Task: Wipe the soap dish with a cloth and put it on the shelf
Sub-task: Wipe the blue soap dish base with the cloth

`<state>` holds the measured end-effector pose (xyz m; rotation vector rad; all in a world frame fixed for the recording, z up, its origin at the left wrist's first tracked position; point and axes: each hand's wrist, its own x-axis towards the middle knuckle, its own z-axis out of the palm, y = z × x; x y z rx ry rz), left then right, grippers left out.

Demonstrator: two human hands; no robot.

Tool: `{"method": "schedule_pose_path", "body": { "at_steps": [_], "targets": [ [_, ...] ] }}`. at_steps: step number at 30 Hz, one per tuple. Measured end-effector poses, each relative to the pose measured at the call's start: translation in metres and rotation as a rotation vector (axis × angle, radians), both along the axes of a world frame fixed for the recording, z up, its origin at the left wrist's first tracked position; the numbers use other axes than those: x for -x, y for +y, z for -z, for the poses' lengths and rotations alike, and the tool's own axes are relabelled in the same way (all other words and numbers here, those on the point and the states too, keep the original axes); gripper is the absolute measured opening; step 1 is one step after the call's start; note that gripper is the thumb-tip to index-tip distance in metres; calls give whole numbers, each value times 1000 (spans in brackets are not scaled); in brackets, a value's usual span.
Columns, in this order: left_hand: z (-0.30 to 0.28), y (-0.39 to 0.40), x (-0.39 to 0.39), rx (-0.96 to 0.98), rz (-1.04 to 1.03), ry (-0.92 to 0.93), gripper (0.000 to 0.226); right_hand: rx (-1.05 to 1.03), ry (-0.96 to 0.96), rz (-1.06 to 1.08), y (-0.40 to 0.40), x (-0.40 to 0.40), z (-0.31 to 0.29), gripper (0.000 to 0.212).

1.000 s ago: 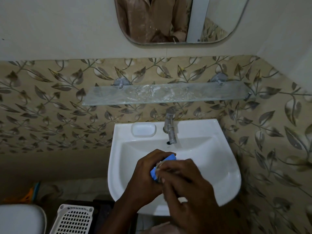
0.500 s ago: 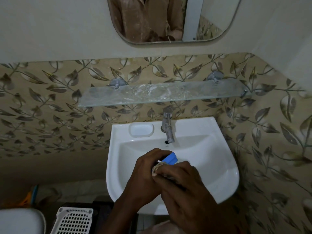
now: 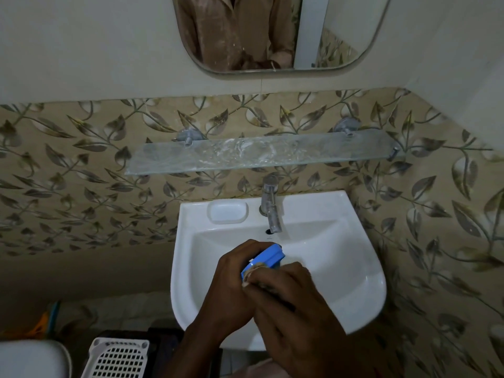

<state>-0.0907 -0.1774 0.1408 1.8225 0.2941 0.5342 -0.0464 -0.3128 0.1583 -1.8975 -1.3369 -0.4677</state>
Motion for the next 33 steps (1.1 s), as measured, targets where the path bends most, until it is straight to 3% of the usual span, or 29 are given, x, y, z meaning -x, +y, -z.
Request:
{"method": "schedule_pose_path", "body": {
  "at_steps": [2, 6, 9, 12, 13, 17, 20, 24, 27, 30, 33],
  "targets": [
    [-1, 1, 0, -4, 10, -12, 27, -30, 34, -45, -1, -6, -4, 19],
    [-3, 2, 4, 19, 23, -50, 38, -164, 388, 39, -8, -29, -13, 14],
    [-9, 2, 8, 103, -50, -78, 31, -219, 906, 214, -16, -45, -11, 19],
    [-11, 3, 6, 399, -136, -86, 59, -270, 1494, 88, -19, -37, -10, 29],
    [-11, 2, 4, 497, -140, -93, 66, -236, 1576, 54, -17, -31, -9, 29],
    [-7, -7, -2, 664, -99, -94, 71, 62, 1283, 147, -8, -27, 1, 20],
    [-2, -12, 1, 637, -67, -85, 68, -5, 1164, 189, -7, -39, 1, 2],
    [9, -3, 14, 652, 54, -92, 69, -65, 1028, 183, -16, -56, -11, 11],
    [6, 5, 21, 678, 249, -49, 81, 92, 613, 157, -22, -71, -13, 15],
    [-4, 9, 16, 501, 246, 103, 75, 206, 401, 67, -19, -78, -20, 23],
    [-7, 8, 10, 276, 174, 113, 50, 193, 390, 51, -17, -83, -24, 25]
  ]
}}
